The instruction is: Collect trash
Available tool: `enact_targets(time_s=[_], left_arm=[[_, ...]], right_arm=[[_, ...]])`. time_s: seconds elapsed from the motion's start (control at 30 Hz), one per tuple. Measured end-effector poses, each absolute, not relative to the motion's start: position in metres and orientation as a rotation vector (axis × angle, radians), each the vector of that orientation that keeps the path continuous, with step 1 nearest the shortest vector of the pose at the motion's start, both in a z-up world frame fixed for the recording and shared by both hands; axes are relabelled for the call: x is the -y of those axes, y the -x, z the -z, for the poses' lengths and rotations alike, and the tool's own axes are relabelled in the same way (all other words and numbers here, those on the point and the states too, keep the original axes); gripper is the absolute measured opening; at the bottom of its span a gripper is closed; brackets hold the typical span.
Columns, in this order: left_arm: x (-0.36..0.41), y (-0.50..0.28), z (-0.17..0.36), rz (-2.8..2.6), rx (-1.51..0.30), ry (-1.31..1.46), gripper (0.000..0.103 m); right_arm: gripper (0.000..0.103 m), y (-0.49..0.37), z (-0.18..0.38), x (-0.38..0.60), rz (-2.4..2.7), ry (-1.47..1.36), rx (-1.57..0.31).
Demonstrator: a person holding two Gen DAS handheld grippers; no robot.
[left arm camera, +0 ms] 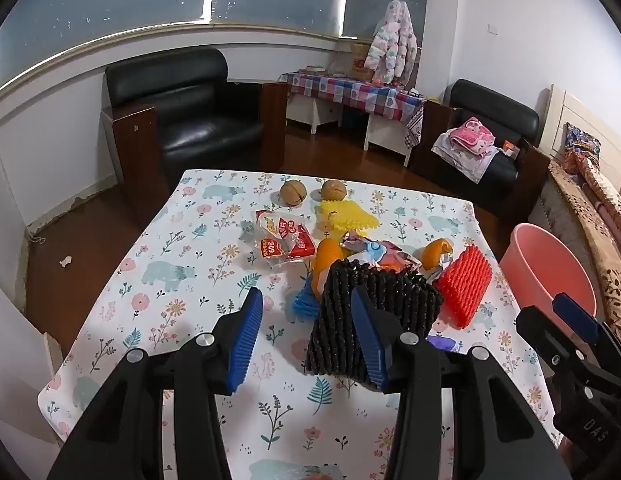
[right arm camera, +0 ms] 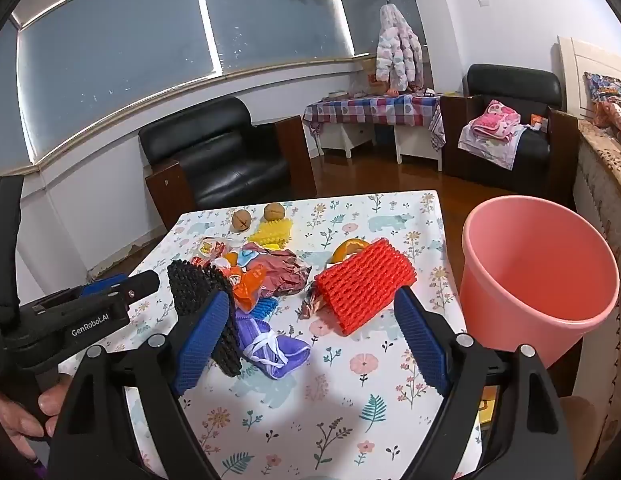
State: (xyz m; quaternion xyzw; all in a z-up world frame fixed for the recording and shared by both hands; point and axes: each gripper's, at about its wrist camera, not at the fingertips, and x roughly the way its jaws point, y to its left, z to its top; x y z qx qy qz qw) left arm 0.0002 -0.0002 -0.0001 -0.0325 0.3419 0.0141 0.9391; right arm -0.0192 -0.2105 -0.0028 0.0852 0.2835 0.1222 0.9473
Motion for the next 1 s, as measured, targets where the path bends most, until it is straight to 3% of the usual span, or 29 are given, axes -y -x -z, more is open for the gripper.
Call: enact_targets(time_s=[1.0], left_arm=[[-0.002, 0.002, 0.004, -0.034, -0.694, 0.078, 0.046]], right_arm=[[0.085, 0.015, 0.002, 0.225, -0.217, -0.215, -0.556]])
